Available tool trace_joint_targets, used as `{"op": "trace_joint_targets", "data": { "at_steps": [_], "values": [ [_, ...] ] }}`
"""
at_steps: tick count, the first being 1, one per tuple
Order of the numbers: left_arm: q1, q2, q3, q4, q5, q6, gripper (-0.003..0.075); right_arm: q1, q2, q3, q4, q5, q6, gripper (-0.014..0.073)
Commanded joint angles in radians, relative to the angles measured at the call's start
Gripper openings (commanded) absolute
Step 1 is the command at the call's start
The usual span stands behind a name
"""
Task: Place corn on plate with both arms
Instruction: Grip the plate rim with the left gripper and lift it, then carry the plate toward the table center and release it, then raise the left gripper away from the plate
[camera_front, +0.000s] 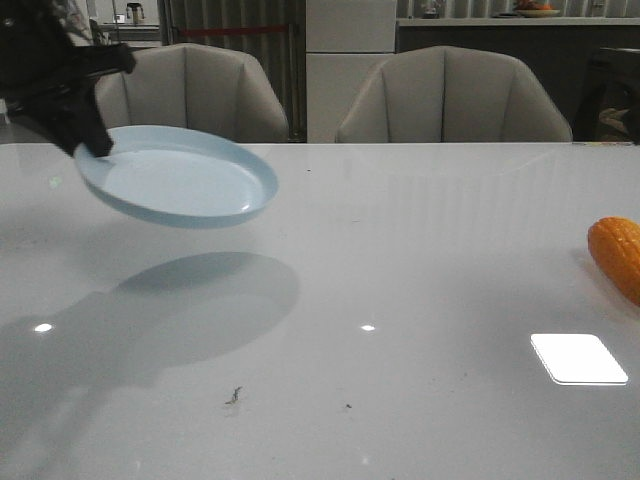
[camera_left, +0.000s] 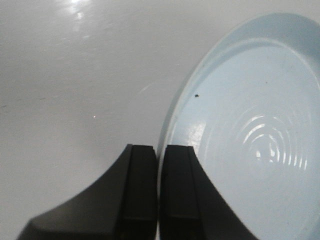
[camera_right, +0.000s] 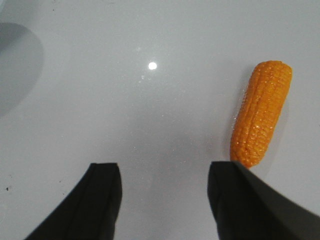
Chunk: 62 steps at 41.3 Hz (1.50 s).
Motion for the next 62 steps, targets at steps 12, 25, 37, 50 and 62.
{"op": "trace_joint_targets", "data": {
  "at_steps": [12,25,37,50,62],
  "values": [
    [-0.208,-0.002,-0.046,-0.156,-0.023,0.001,0.0094,-0.001,-0.015,-0.034,0.019,-0.049,-0.013,0.0497],
    [-0.309,0.124,-0.046,-0.138,0.037,0.001,0.0094,-0.001,-0.015,-0.034,0.019,-0.035,-0.013,0.0497],
    [-0.320,0.142,-0.046,-0.079,0.035,0.050,0.0132,-0.001,-0.015,-0.034,0.019,-0.035,-0.013,0.0497],
    [-0.321,0.140,-0.054,0.006,0.058,0.123,0.0426,-0.001,-0.015,-0.034,0.019,-0.031,-0.013,0.0497],
    [-0.277,0.114,-0.287,0.047,0.181,0.172,0.0419,-0.001,-0.015,-0.034,0.019,-0.053,-0.013,0.0497]
  ]
}}
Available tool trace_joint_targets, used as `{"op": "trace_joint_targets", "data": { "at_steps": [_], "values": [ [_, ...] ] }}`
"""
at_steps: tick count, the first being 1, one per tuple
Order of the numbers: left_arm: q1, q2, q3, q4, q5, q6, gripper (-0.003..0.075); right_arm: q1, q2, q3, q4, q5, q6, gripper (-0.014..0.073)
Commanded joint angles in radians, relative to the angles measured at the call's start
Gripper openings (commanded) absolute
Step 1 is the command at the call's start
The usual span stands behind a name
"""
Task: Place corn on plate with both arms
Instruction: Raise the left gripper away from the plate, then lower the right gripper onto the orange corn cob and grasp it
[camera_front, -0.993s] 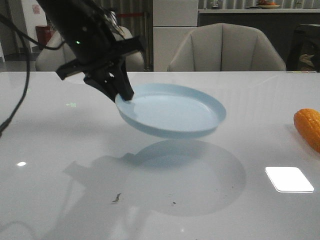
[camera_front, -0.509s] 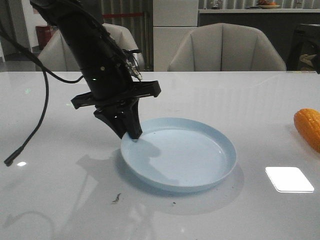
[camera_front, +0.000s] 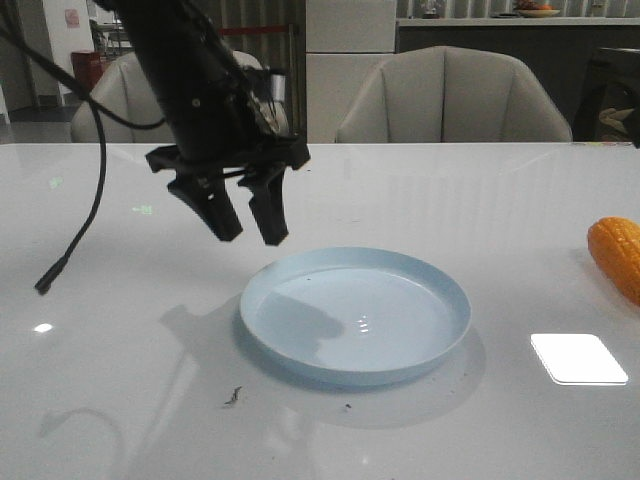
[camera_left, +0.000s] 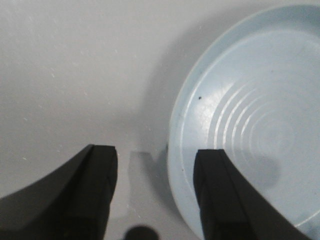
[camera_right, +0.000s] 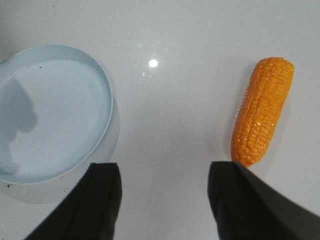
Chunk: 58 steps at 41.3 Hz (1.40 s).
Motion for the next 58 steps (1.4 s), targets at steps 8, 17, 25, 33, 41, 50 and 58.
{"op": "trace_joint_targets", "data": {
  "at_steps": [8,17,25,33,41,50,58],
  "values": [
    [0.074,-0.175,-0.234,-0.007,-0.024,0.014,0.0419,-0.001,-0.015,-0.034,0.019,-0.059,-0.013,0.0497],
    [0.165,-0.326,-0.224,0.016,-0.105,0.016,0.0419,-0.001,-0.015,-0.034,0.019,-0.060,-0.013,0.0497],
    [0.276,-0.483,-0.054,0.092,-0.206,0.016,0.0419,-0.001,-0.015,-0.034,0.019,-0.060,-0.013,0.0497],
    [0.380,-0.678,0.278,0.092,-0.424,0.016,0.0419,-0.001,-0.015,-0.034,0.019,-0.061,-0.005,0.0497],
    [0.423,-0.922,0.661,0.092,-0.665,0.016,0.0419,-0.001,-0.015,-0.034,0.019,-0.077,0.033,0.0497],
    [0.423,-1.125,0.993,0.088,-0.762,0.016,0.0419,-0.003,0.006,-0.034,0.014,-0.147,0.045,0.0497],
    [0.423,-1.247,1.120,0.076,-0.758,0.016,0.0419,-0.023,0.075,-0.059,0.009,-0.210,0.080,0.0498]
  ]
}}
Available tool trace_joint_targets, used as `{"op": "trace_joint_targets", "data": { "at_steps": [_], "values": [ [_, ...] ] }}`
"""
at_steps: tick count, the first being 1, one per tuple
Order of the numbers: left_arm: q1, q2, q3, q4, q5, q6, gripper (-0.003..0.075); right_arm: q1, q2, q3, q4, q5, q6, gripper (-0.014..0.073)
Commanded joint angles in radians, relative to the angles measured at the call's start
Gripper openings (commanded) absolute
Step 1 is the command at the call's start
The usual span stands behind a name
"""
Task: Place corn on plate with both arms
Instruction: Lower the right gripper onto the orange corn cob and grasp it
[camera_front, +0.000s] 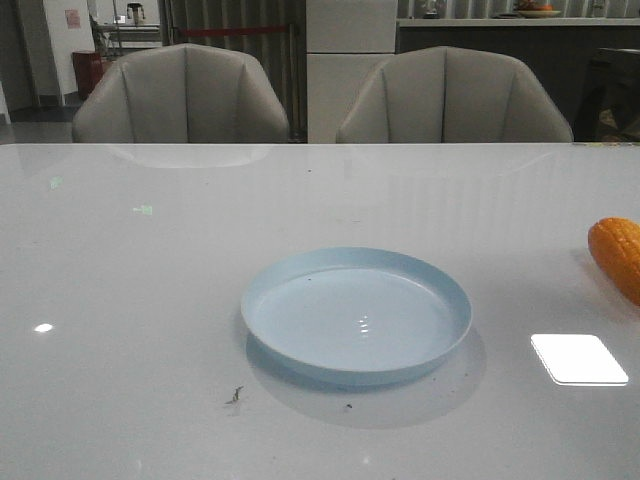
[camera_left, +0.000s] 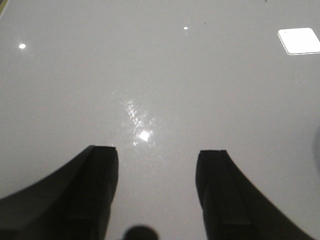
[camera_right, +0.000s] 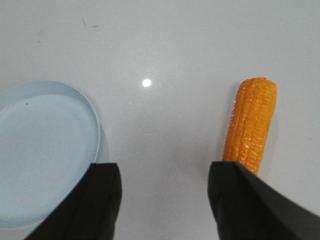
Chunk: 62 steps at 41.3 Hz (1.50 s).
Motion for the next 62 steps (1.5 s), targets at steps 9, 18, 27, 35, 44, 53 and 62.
{"op": "trace_joint_targets", "data": {
  "at_steps": [9,18,27,35,44,53,62],
  "values": [
    [0.001,-0.129,0.019,-0.031,-0.077,0.000,0.0419,-0.092,0.148,-0.140,-0.017,-0.077,0.012,0.0498],
    [0.001,-0.140,0.019,-0.031,-0.076,0.000,0.0419,-0.121,0.305,-0.221,-0.017,-0.073,0.012,0.0498],
    [0.001,-0.140,0.019,-0.032,-0.076,0.000,0.0419,-0.121,0.434,-0.261,-0.020,-0.111,0.011,0.0498],
    [0.001,-0.140,0.019,-0.032,-0.070,0.000,0.0419,-0.121,0.506,-0.262,-0.028,-0.193,0.011,0.0498],
    [0.001,-0.140,0.019,-0.032,-0.070,0.000,0.0419,-0.121,0.568,-0.262,-0.028,-0.213,0.011,0.0498],
    [0.001,-0.140,0.019,-0.032,-0.070,0.000,0.0419,-0.121,0.613,-0.262,-0.028,-0.229,0.011,0.0498],
    [0.001,-0.140,0.019,-0.032,-0.070,0.000,0.0419,-0.118,0.629,-0.270,-0.028,-0.244,0.011,0.0307]
  ]
}}
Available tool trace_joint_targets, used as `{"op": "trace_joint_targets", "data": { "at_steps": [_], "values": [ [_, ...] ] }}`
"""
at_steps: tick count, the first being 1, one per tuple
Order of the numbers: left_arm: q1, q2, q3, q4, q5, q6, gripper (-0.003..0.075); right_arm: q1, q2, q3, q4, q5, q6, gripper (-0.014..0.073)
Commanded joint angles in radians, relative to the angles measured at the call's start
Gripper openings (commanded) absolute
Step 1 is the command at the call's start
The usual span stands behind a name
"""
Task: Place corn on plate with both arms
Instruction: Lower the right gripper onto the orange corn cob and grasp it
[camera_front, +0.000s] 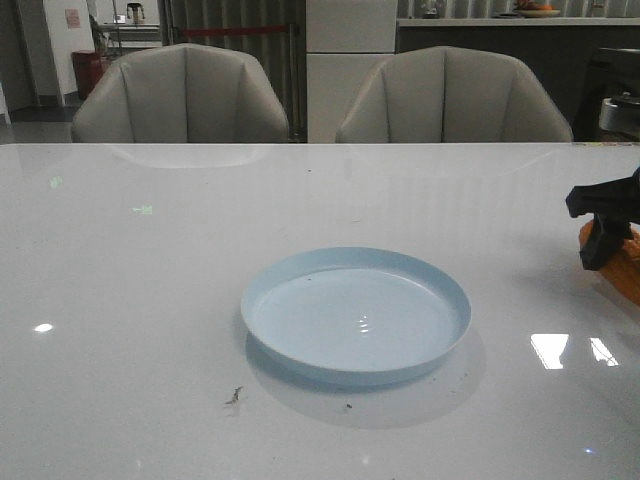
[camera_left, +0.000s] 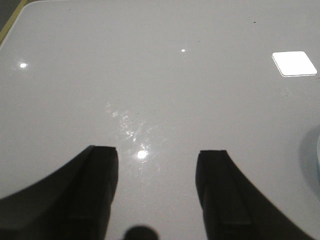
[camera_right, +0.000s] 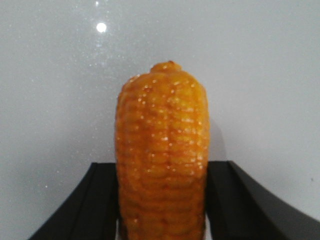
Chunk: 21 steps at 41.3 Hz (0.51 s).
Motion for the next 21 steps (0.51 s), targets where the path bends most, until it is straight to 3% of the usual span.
{"op": "trace_joint_targets", "data": {
  "at_steps": [1,3,13,21],
  "values": [
    [0.001,-0.009,-0.030,-0.015,-0.071,0.000,0.0419,-0.002,-0.042,-0.041,-0.003,-0.048,-0.003,0.0279],
    [0.001,-0.009,-0.030,-0.015,-0.071,0.000,0.0419,0.001,-0.042,-0.060,-0.003,-0.038,-0.003,0.0238],
    [0.001,-0.009,-0.030,-0.015,-0.071,0.000,0.0419,0.055,-0.042,-0.248,-0.003,0.130,-0.050,0.0237],
    [0.001,-0.009,-0.030,-0.017,-0.082,0.000,0.0419,0.188,-0.042,-0.394,-0.003,0.243,-0.050,0.0237]
  ]
}}
